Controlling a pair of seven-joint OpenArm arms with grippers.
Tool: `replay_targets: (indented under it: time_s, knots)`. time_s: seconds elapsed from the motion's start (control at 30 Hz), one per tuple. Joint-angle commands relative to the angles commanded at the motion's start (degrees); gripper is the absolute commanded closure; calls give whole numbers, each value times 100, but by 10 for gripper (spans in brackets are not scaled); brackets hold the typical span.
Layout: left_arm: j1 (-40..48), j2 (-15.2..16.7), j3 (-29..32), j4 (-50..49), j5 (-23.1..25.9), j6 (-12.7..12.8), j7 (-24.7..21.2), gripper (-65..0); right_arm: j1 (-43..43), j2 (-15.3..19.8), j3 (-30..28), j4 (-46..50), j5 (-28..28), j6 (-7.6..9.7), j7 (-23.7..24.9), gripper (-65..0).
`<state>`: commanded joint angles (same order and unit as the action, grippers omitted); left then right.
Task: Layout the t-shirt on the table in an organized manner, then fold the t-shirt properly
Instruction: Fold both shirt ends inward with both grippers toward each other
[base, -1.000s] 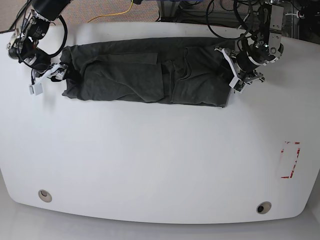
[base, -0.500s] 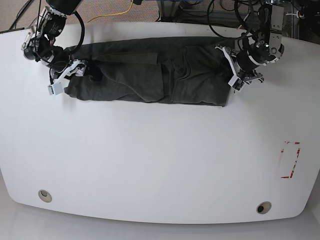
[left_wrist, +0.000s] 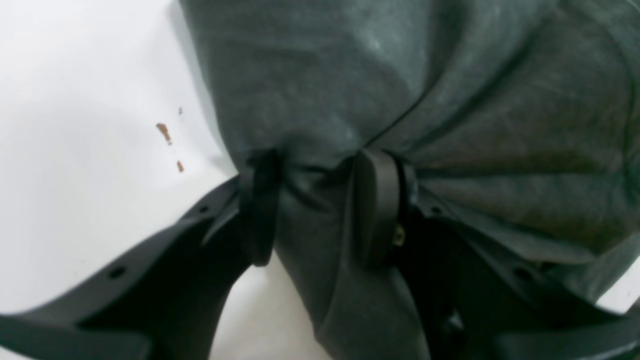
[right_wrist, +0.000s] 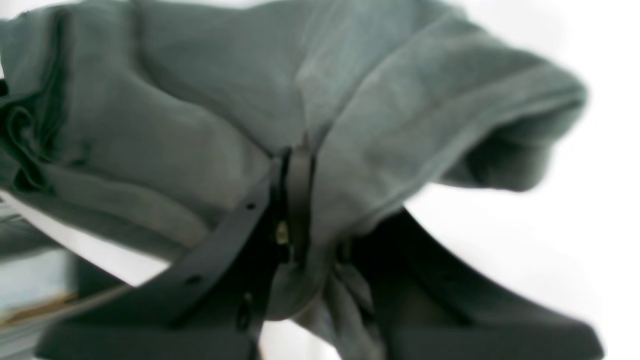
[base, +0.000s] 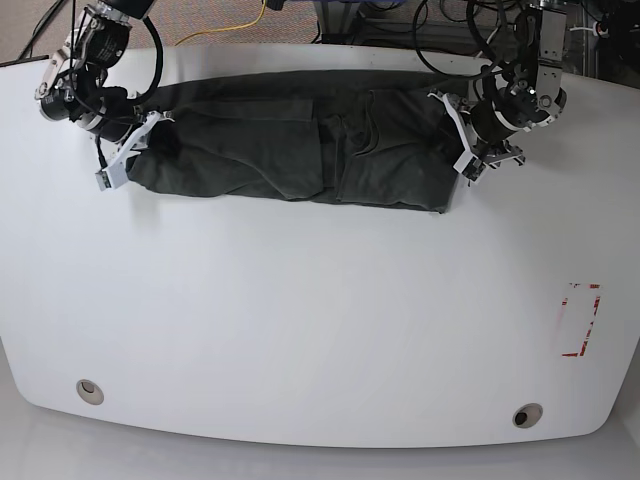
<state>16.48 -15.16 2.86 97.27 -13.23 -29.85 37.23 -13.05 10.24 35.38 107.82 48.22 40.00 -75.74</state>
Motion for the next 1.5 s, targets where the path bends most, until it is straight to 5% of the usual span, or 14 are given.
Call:
replay_targets:
  time_s: [0.3,1.0,1.2,1.5]
  knots:
    - [-413,589,659,-141,457,862,290,-237,-193,-9,-554,738,246,0,-97,-43]
    - [-835,1662,1442,-870,554,914,299,-237,325,-422,-1512,738,484,0,-97,-43]
    - [-923,1670,1732,-870,519,1345,299,-237,378,-677,-1609,721,475,0,-97,-44]
    - [-932,1670,1767,-826,510,1363,299,-237,501,-721,-1618,510,475,0,-97,-48]
